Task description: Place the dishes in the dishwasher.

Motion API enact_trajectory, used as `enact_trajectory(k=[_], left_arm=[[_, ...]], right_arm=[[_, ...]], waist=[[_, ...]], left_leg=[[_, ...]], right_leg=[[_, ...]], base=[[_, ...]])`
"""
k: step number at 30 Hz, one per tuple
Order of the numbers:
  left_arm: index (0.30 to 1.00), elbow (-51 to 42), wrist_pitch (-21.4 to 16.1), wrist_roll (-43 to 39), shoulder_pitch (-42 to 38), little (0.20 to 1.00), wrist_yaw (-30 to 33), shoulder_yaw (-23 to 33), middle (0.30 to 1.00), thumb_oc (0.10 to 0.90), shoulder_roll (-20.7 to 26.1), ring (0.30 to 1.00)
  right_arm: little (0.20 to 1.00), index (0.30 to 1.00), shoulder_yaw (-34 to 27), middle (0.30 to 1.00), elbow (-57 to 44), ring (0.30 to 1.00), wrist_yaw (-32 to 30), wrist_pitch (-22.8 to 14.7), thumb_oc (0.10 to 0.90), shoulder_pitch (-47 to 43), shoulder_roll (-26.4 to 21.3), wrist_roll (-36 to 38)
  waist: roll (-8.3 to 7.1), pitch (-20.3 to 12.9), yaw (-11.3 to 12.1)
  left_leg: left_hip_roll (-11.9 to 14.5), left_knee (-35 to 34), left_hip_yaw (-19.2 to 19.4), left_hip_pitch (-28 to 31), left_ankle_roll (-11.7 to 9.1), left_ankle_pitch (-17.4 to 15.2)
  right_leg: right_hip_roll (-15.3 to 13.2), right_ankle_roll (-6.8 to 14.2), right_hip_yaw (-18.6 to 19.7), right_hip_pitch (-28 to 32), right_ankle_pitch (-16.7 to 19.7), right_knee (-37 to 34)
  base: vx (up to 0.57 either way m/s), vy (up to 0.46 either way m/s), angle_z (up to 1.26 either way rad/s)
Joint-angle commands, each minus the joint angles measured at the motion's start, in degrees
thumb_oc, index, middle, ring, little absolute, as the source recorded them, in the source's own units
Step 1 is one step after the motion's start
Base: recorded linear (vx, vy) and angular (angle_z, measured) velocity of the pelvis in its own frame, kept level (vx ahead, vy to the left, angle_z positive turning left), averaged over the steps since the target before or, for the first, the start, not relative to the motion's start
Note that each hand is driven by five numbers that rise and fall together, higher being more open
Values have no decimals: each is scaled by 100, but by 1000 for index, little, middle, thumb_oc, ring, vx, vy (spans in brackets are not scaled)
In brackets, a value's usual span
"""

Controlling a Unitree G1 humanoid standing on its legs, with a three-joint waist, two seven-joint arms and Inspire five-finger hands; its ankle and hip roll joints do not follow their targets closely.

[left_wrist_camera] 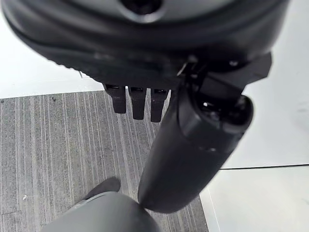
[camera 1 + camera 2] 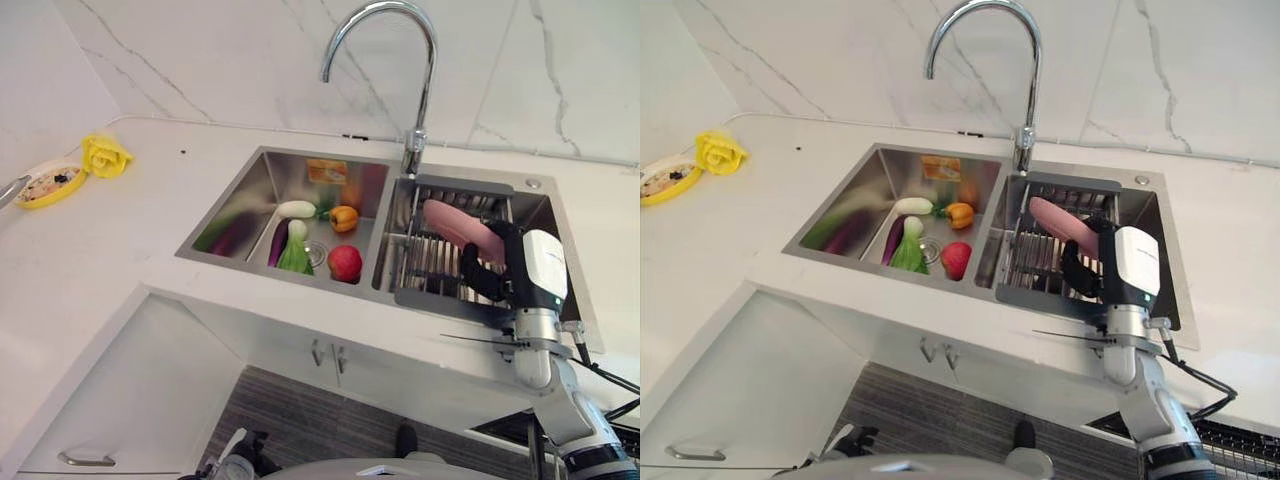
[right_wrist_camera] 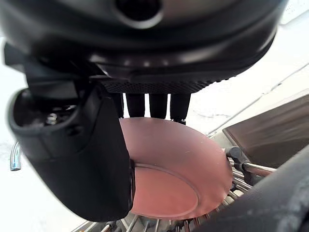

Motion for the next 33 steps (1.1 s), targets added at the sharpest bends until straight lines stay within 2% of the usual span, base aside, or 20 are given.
enact_trajectory(k=[1,4,5,8,9,11,13,17,23,29,33], left_arm=[[900,388,1,-46,-104,900,73,5,900,800,208,900],[900,329,69,-121,-86,900,46,-24,900,800,228,900],[900,329,69,-121,-86,900,46,-24,900,800,228,900],[900,233,113,-215,-82,900,-37,19,900,800,298,900],[900,211,115,-229,-83,900,-61,31,900,800,315,900],[900,207,107,-235,-82,900,-93,52,900,800,332,900],[900,233,74,-225,-77,900,-143,90,900,800,378,900],[900,297,54,-204,-67,900,-129,96,900,800,388,900],[900,320,56,-197,-49,900,-117,109,900,800,383,900],[900,352,62,-221,-72,900,-86,143,900,800,388,900],[900,356,44,-211,-110,900,-32,177,900,800,371,900]], right_arm=[[300,300,-674,300,-437,300,-436,-101,400,-295,9,26],[300,300,-1016,300,-340,300,-418,-197,400,-429,345,1211],[300,300,-1016,300,-340,300,-418,-197,400,-429,345,1211],[300,300,-1299,300,-200,300,-192,-321,400,-685,460,2253],[300,300,-1380,300,-200,300,-144,-325,400,-734,432,2327],[300,300,-1477,300,-239,300,-109,-316,400,-780,357,2264],[300,300,-1771,300,-504,300,-151,-282,400,-832,140,1854],[300,300,-1985,300,-841,300,-274,-303,400,-828,103,1551],[300,300,-1946,300,-973,300,-253,-356,400,-812,152,1568],[300,300,-1959,300,-1238,300,-219,-612,400,-957,280,1961],[300,300,-2270,300,-1656,300,-380,-689,400,-1029,152,1674]], waist=[[-552,-49,-2],[-558,-56,-14],[-558,-56,-14],[-585,-51,9],[-592,-48,15],[-602,-48,22],[-625,-48,35],[-636,-58,47],[-653,-66,59],[-665,-56,53],[-685,-31,16]], left_leg=[[-191,12,188,109,-112,-158],[-201,12,190,98,-107,-152],[-201,12,190,98,-107,-152],[-207,12,189,88,-104,-150],[-208,12,184,86,-102,-148],[-207,12,180,81,-102,-148],[-199,12,175,70,-102,-147],[-186,12,155,52,-109,-148],[-180,12,147,66,-114,-149],[-180,12,152,62,-111,-140],[-209,12,152,40,-94,-129]], right_leg=[[-143,319,226,677,-991,109],[-140,313,225,664,-975,109],[-140,313,225,664,-975,109],[-133,302,239,653,-964,109],[-130,300,240,651,-963,109],[-124,297,241,650,-965,109],[-113,294,234,641,-970,109],[-106,284,229,638,-983,109],[-101,280,216,655,-985,109],[-106,279,222,650,-971,109],[-131,310,214,621,-928,135]], base=[[0,0,0],[0,0,0],[0,0,0],[0,0,0],[0,0,0],[0,0,0],[0,0,0],[0,0,0],[0,0,0],[0,0,0],[-21,45,0]])
